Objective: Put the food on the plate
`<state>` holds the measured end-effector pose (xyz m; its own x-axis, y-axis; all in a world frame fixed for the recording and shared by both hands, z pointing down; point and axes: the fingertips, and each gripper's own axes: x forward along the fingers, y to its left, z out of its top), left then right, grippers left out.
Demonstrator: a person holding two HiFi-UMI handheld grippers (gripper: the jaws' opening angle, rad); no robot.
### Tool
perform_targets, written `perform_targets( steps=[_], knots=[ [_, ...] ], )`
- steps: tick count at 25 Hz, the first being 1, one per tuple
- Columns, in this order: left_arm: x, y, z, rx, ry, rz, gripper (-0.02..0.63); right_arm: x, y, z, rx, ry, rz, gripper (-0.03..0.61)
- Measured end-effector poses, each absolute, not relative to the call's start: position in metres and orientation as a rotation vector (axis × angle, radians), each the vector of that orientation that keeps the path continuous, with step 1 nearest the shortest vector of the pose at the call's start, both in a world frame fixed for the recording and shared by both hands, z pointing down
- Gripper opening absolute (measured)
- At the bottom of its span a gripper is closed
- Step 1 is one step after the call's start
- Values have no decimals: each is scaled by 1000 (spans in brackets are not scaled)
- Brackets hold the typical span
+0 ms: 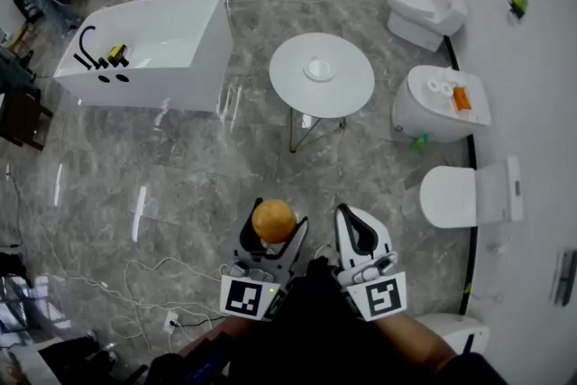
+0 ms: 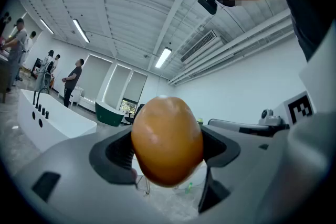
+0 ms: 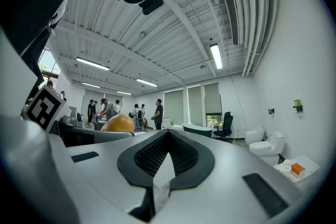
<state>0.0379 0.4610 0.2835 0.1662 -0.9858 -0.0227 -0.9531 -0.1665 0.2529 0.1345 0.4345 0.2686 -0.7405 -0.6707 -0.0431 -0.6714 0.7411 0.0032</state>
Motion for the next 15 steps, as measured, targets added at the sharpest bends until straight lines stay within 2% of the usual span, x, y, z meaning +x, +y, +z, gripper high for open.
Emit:
perform_targets(
  steps=[15],
  knots=[
    [52,451,286,2198,-1926,-289,350,159,424,278,-1070,2914,-78,6]
  ],
)
